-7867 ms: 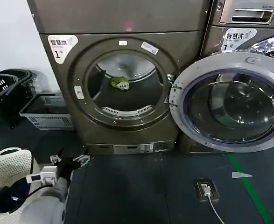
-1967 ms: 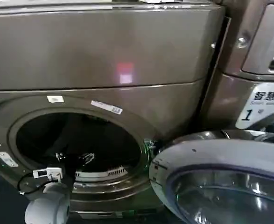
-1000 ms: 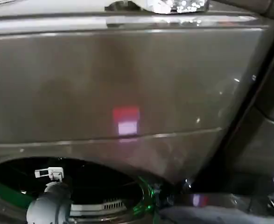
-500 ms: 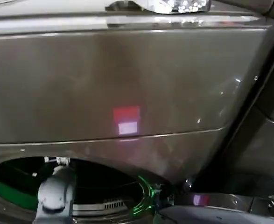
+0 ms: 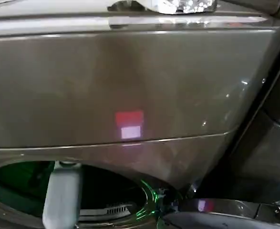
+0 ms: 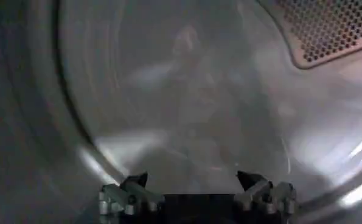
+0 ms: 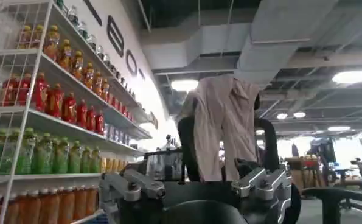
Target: Grasp the clothes from the dryer.
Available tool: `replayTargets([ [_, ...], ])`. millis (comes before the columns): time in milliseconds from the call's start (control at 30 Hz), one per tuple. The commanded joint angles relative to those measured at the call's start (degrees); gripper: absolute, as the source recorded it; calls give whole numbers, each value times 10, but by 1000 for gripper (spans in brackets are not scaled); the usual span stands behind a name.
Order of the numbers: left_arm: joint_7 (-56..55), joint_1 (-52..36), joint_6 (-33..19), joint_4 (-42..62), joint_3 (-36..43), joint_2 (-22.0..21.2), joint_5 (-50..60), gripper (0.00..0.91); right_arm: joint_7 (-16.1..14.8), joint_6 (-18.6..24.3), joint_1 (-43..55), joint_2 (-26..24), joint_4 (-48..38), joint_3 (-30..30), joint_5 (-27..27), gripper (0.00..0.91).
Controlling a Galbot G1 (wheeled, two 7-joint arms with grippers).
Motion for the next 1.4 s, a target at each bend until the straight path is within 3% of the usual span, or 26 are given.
replayTargets([
  [33,47,-74,-31,136,1,3,93,907,0,0,2,-1,-2,-4,-1,907],
  [100,104,-71,-5,127,0,7,179,907,0,0,3,-1,-3,-5,-2,907],
  [333,295,-88,-57,135,-14,8,475,907,0,1,9,1,0,-15,-9,907],
  [433,414,-92,-120,130,-16,10,639,907,-1,2,5,1,0,-13,-9,907],
  [567,469,-106,-189,131,-17,10,767,907,-2,4,-1,7,1,-13,-9,907],
  [733,520,-125,-293,149,-22,20,843,907,-2,4,2,6,3,-17,-12,907],
  [833,616,-126,-257,135,-18,30,784,907,-2,4,4,5,3,-18,-14,907],
  [1100,673,-126,-314,139,-33,37,745,907,-9,5,4,8,7,-20,-14,907],
  [1400,513,-137,-278,191,-22,53,738,907,-12,5,7,13,14,-29,-7,907],
])
